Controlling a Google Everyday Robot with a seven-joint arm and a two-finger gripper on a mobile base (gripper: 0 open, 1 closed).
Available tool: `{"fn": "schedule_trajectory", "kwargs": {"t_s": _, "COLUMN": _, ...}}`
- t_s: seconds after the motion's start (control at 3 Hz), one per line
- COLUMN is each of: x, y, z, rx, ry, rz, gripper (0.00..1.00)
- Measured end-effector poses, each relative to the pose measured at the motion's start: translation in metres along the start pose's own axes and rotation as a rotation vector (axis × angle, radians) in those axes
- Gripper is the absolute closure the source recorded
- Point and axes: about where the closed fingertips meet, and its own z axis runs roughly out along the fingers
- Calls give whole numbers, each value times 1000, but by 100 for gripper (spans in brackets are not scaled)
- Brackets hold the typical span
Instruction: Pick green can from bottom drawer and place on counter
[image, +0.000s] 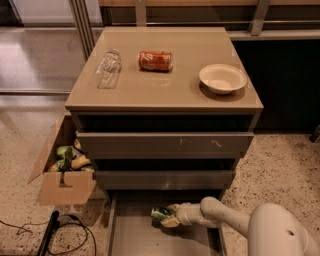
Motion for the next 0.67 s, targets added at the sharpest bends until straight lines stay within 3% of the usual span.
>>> {"fn": "schedule_trajectory", "kwargs": {"t_s": 0.67, "x": -31, "y": 12, "z": -106, "rx": 19, "ry": -86, "rz": -37, "gripper": 100}}
